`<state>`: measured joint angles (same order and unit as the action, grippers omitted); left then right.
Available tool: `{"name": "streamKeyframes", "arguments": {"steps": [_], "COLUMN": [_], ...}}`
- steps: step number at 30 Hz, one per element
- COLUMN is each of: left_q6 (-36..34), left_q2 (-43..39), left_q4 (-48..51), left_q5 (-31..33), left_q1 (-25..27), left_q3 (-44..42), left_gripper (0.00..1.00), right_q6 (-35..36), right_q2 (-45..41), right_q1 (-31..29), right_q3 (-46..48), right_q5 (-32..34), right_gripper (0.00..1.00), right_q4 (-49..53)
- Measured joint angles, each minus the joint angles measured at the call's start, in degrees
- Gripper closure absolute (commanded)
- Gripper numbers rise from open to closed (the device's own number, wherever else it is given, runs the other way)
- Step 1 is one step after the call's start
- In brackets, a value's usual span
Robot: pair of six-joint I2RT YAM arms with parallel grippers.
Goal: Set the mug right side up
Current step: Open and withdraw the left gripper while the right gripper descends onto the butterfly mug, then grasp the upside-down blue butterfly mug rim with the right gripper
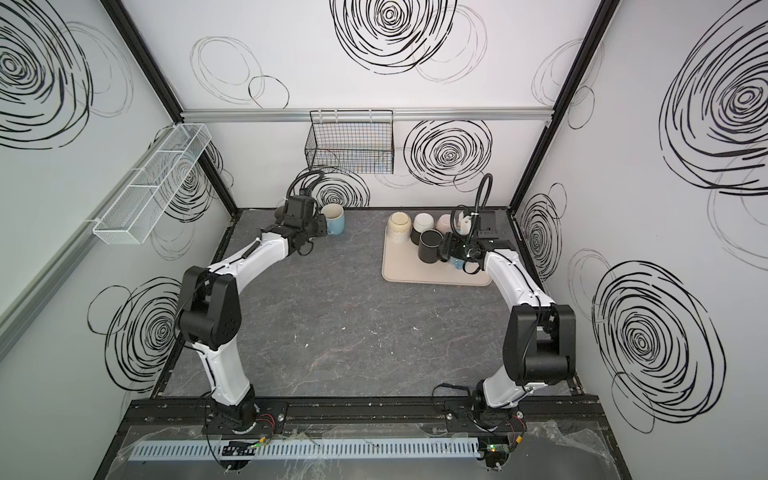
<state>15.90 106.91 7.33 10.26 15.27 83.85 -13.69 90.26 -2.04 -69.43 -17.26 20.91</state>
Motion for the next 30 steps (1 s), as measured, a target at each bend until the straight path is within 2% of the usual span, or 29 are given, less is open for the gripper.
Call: {"name": "streamKeyframes", "arguments": {"steps": [5,9,15,21,26,30], "left_q6": [1.7,4.0,7.5,11.4,13.7,14.5], "left_q2": [-8.5,-12.6,-14.5,-14.5,-13.9,-12.7], "left_q4": [-4.9,-7.6,-9.9,-11.4,-13.0,-13.9], "left_q5": [-1.1,-1.7,-2.7,-3.4,-3.4,-3.5], "left_q1": [0.5,2.8,13.6,23.5,26.5,27.4], "left_q3": [-10.4,-18.4,-27.2,-31.5,-31.9,-31.9], "left_gripper": [0.56,0.56,0.56,0.56,0.56,0.56], "right_q6": [-0.1,0.6,1.3,1.8,3.2,4.9], "right_q2": [0.6,1.3,4.3,11.7,16.6,17.0], "right_q1": [2.4,2.4,2.4,1.8,0.1,-1.6], "right_q3": [0.0,0.0,-0.4,-5.5,-9.9,-10.0], "right_q5": [1.7,3.9,6.6,11.0,14.7,18.0], "right_gripper": [0.37,0.42,0.4,0.41,0.53,0.71], "right_q4": [0.6,1.6,2.1,5.5,7.8,9.0]}}
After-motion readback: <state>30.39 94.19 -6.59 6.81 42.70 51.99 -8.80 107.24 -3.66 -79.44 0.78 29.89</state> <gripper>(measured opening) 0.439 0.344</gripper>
